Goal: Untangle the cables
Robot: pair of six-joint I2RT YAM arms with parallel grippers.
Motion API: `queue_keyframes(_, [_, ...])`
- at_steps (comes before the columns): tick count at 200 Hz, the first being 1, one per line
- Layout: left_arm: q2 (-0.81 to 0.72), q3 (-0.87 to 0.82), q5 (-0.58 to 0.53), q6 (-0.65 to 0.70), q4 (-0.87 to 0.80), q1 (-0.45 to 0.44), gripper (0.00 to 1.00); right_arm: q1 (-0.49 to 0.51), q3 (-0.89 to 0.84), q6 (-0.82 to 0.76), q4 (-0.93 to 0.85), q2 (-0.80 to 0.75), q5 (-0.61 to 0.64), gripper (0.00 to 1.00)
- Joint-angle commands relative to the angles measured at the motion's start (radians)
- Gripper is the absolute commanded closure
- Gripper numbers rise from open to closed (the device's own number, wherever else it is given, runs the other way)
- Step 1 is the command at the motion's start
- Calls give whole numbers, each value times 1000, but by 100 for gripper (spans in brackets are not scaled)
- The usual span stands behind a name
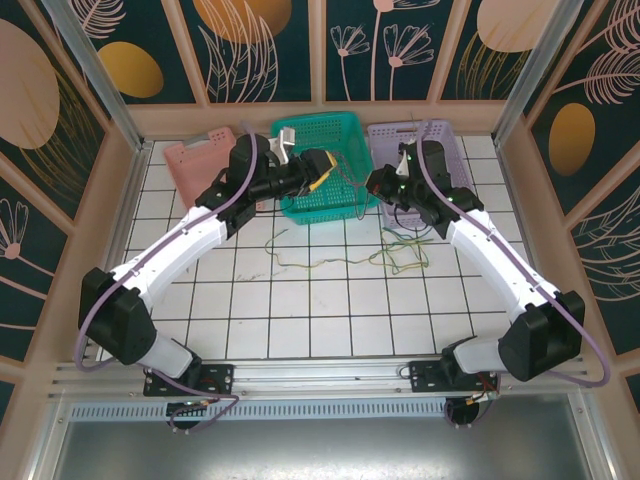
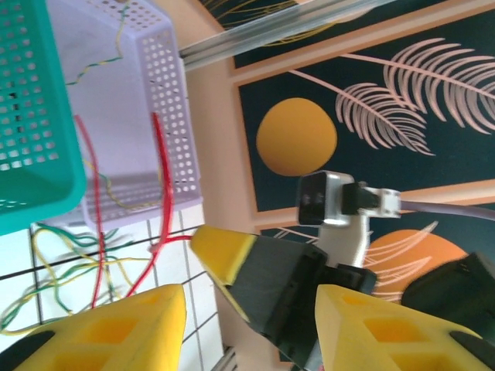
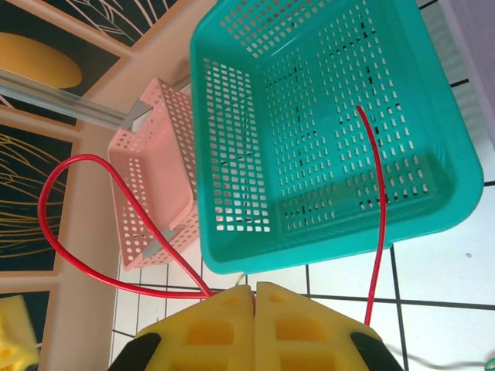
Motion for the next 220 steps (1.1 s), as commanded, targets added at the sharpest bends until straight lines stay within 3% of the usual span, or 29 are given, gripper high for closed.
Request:
queue_keyframes(1, [22, 60, -27, 90, -96, -2, 51, 21, 49, -68, -14, 5, 5, 100])
queue_keyframes(46, [65, 102, -71, 179, -159, 0, 58, 34, 72, -130, -53, 12, -31, 100])
queue_keyframes(85, [71, 97, -91, 190, -123, 1, 79, 36, 48, -122, -48, 8, -88, 100])
queue_keyframes(109, [69, 76, -86, 188, -86, 2, 100, 34, 28, -96, -19, 8, -150, 100])
queue_keyframes(140, [66, 69, -82, 206, -90, 2, 100, 9, 21, -52, -7, 30, -252, 100])
queue_keyframes(156, [56, 69, -103, 218, -109, 1, 100, -14, 47, -53, -53, 34, -240, 100])
queue_keyframes(186, [50, 82, -145, 226, -141, 2, 100, -51, 28, 19, -70, -28, -181, 68])
queue_keyframes(207, [43, 85, -177, 199, -120, 1, 100, -69, -77, 212, 27, -111, -181, 53])
queue_keyframes(220, [37, 84, -194, 171, -100, 1, 100, -80, -169, 368, 105, -157, -194, 50])
